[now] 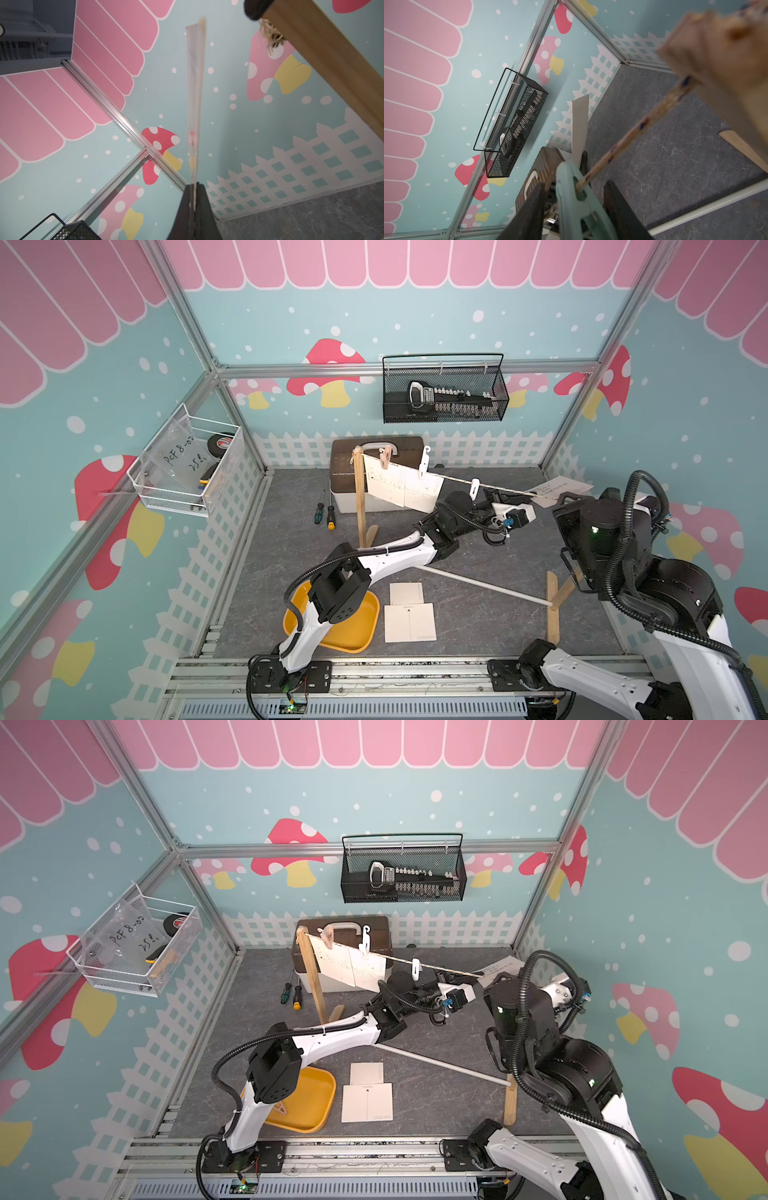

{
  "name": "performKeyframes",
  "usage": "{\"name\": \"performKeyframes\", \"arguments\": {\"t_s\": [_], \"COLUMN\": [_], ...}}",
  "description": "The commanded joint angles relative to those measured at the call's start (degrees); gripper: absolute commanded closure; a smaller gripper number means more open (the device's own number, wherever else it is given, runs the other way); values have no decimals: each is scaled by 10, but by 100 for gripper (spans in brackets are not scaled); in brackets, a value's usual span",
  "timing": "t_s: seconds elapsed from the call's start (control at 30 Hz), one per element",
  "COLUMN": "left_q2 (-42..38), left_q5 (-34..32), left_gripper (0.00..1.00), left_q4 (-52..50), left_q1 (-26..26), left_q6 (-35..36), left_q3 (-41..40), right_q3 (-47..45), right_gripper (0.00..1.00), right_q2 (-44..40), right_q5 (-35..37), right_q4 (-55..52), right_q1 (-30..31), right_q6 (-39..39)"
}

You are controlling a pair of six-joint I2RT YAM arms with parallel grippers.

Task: Remove the postcards from the strings
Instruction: Remove the clamp from the clothesline.

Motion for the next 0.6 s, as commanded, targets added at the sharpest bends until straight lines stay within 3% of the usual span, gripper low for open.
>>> {"name": "performKeyframes", "arguments": {"t_s": [0.0,0.37,0.57], "left_q2": [-21,-16,-16], "left_q5": [8,14,17], "left_gripper": [100,100,100], "left_q4": [18,30,30], "left_q1": [1,5,6], "left_q6": [7,-8,-10], "left_q3": [-9,-5,-8], "right_q3": [9,5,-4], "right_gripper": [56,48,49], "right_q2": [0,-31,-37], "right_q5": [-22,-6,1], "right_q4": [18,17,17], "right_q1": [-10,-32,-34], "right_q6": [-25,-51,-48]}}
